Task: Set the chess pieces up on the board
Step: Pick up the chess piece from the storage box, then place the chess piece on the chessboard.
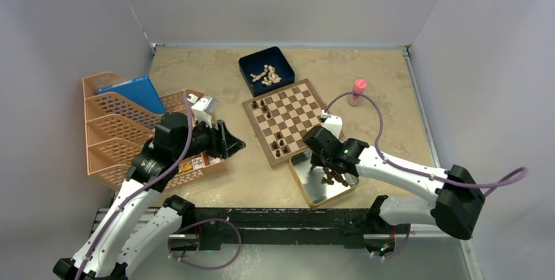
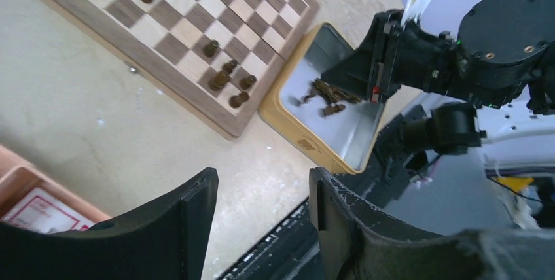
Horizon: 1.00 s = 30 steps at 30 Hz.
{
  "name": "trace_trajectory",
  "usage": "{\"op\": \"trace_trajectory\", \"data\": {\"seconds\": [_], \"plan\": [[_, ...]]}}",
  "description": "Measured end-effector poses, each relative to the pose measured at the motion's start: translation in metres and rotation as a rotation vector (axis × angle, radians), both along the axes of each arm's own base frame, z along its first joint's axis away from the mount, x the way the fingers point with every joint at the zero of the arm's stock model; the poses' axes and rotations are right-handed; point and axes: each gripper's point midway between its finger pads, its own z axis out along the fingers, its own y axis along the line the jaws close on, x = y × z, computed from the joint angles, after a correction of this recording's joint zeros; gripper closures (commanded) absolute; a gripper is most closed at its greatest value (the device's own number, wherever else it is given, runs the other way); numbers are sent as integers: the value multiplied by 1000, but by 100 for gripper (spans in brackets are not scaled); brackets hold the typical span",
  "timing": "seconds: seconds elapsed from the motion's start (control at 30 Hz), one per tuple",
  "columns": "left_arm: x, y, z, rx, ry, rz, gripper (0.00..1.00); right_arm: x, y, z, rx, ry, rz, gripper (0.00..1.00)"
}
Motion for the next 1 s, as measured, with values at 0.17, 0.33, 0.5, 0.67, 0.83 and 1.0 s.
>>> {"op": "trace_trajectory", "data": {"seconds": [0.17, 0.33, 0.5, 0.67, 0.83, 1.0], "plan": [[-1, -19, -1, -55, 91, -77, 50, 2, 2, 26, 81, -64, -1, 97], [-6, -35, 9, -147, 120, -145, 51, 10, 13, 66, 230, -178, 11, 98], [-13, -49, 20, -255, 126, -227, 51, 13, 30, 109, 419, -302, 58, 97], [-18, -59, 31, -344, 142, -290, 54, 14, 58, 160, 657, -401, 121, 95], [-22, -71, 56, -440, 128, -382, 52, 10, 86, 215, 903, -467, 189, 95], [-27, -76, 74, -495, 105, -466, 48, 5, 108, 247, 1066, -492, 261, 95]]}}
